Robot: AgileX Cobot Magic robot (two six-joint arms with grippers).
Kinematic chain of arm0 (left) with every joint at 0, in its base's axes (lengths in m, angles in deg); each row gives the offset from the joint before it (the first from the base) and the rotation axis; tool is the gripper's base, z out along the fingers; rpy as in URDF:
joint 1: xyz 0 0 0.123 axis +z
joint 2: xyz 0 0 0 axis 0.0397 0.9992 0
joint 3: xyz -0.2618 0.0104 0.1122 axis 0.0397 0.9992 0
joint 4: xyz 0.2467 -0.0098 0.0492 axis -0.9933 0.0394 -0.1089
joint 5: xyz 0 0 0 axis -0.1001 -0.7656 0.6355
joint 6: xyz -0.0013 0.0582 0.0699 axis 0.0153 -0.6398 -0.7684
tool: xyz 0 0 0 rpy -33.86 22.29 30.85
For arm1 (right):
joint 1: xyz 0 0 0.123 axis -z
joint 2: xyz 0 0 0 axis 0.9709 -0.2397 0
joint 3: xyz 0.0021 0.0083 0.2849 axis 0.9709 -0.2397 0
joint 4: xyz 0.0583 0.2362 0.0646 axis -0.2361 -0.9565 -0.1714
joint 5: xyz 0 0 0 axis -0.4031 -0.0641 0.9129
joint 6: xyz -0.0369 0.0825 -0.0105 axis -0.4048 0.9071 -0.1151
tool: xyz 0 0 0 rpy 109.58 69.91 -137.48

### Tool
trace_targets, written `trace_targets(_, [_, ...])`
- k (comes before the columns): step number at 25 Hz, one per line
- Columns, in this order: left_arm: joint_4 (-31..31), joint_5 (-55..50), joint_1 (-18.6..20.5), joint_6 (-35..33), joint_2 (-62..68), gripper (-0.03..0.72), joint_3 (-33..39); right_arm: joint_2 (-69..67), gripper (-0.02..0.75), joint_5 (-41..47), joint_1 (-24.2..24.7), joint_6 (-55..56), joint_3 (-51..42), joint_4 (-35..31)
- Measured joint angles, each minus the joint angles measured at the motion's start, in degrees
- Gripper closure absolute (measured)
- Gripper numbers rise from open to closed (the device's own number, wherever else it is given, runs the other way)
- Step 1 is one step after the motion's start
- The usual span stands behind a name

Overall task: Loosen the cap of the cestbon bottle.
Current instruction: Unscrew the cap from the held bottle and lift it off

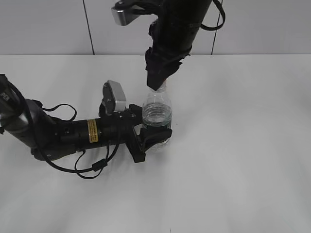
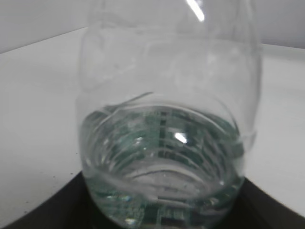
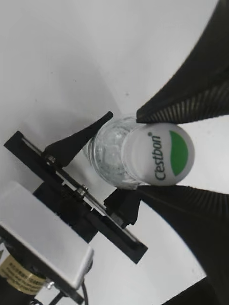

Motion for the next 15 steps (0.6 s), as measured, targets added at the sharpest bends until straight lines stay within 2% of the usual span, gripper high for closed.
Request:
trace_targets(8, [-0.1, 0.0, 0.0, -0.1, 0.0, 0.273, 0.0, 0.1, 0.44, 0.0, 0.0, -30.9, 0.1, 0.0])
trace_targets(15, [-0.2, 0.0, 0.0, -0.2, 0.0, 0.273, 0.0, 0.1, 0.44, 0.0, 0.0, -46.9, 0.1, 0.0])
